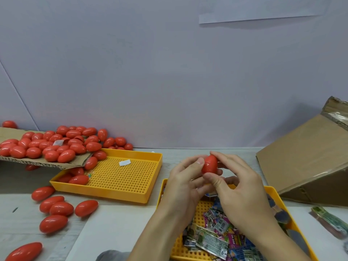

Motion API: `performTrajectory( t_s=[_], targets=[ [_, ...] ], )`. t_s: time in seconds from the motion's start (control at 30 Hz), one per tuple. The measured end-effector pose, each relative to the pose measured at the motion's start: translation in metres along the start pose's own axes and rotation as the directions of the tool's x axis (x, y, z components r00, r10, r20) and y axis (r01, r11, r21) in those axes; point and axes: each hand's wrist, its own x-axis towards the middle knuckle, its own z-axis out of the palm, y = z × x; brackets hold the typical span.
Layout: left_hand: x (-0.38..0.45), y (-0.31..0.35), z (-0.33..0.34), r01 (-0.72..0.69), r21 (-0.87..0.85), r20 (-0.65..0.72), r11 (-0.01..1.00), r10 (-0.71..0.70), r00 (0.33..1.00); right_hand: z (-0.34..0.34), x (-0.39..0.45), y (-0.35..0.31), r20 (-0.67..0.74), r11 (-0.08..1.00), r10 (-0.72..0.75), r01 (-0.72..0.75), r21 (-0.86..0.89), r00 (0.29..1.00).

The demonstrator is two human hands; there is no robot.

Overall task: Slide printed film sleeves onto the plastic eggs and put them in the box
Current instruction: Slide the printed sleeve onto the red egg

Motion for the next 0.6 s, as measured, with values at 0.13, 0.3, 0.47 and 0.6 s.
performTrajectory(
  t_s=[0.13,0.3,0.47,0.6],
  targets=[
    [-0.001,-0.0014,0.0,-0.109,0.057,0.032,0.992,0.107,0.994,-0.0018,0.0005,-0.0036,0.01,0.997,-0.002,0.002,0.08,1.0],
    [0.0,-0.0038,-0.002,-0.204,0.13,0.011,0.97,0.204,0.979,-0.0023,0.0008,-0.0058,0.032,0.991,0.019,-0.023,0.136,0.999],
    [0.0001,-0.005,-0.003,-0.249,0.199,0.018,0.948,0.251,0.968,-0.002,0.001,-0.0071,0.026,0.988,0.02,-0.023,0.155,0.999],
    [-0.0008,-0.0046,-0.0018,-0.265,0.222,0.012,0.938,0.269,0.963,-0.0035,0.0016,-0.0064,0.024,0.986,0.028,-0.032,0.165,0.999]
  ],
)
